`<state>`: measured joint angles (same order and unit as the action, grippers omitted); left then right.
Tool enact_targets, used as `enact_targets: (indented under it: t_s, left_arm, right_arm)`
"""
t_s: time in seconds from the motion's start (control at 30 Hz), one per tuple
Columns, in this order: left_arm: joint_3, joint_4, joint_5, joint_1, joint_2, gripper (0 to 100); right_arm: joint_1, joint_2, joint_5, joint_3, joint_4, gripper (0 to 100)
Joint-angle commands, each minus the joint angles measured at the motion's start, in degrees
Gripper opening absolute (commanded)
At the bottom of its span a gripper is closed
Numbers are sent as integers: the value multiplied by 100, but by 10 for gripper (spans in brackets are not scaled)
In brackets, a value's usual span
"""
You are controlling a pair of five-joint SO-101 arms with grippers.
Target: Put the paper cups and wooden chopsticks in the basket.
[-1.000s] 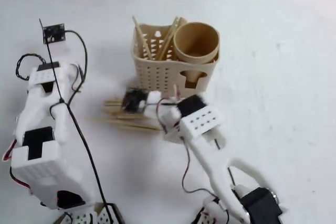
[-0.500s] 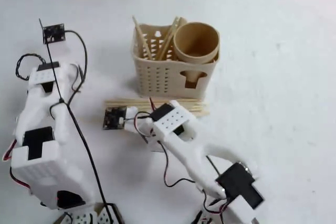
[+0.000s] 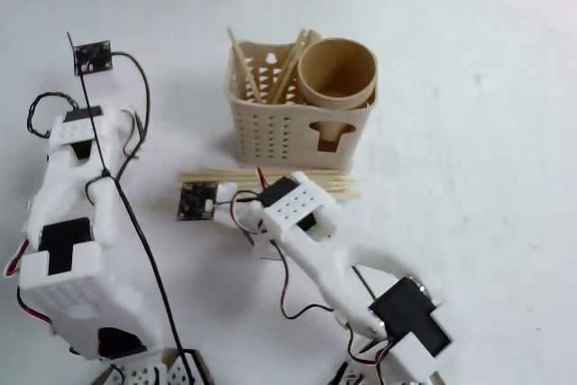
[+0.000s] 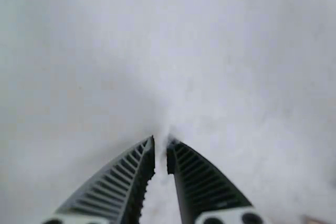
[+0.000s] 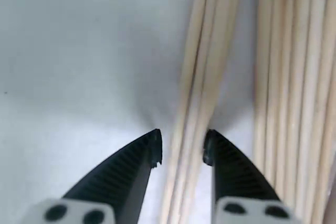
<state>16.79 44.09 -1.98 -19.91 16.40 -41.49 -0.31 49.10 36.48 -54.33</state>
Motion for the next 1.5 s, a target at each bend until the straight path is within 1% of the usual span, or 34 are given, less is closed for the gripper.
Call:
enact_targets:
  t_s: [0.0,0.23,0.37,0.53,0.6,0.7,0.93,1.07,1.17,1.47]
  left_arm:
    - [-220,-105,-70,31,-40,62]
    - [-211,-105,-70,31,-31,62]
    - [-211,-105,-70,31,-31,62]
    - [-211,-105,-70,31,-31,62]
    - [-211,-105,-70,31,-31,62]
    - [-211,-105,-70,31,-31,62]
    - [-211,-97,-70,31,-31,62]
    - [-211,-88,-70,31,-31,62]
    - [-211,-97,-70,31,-31,62]
    - [-211,-105,-70,31,-31,62]
  right_arm:
    - [57,-57,-53,-237,48,65]
    - [57,-110,-53,-246,31,58]
    - [57,-110,-53,-246,31,18]
    - [57,-101,-53,-246,31,15]
    - [48,-48,-53,-229,40,36]
    - [40,40,-53,-211,31,94]
    - [57,391,-53,-255,57,24]
    - [207,189,-88,-360,-13,16]
    - [382,-119,-255,-431,-119,16]
    - [365,-822,-290,-413,-409,16]
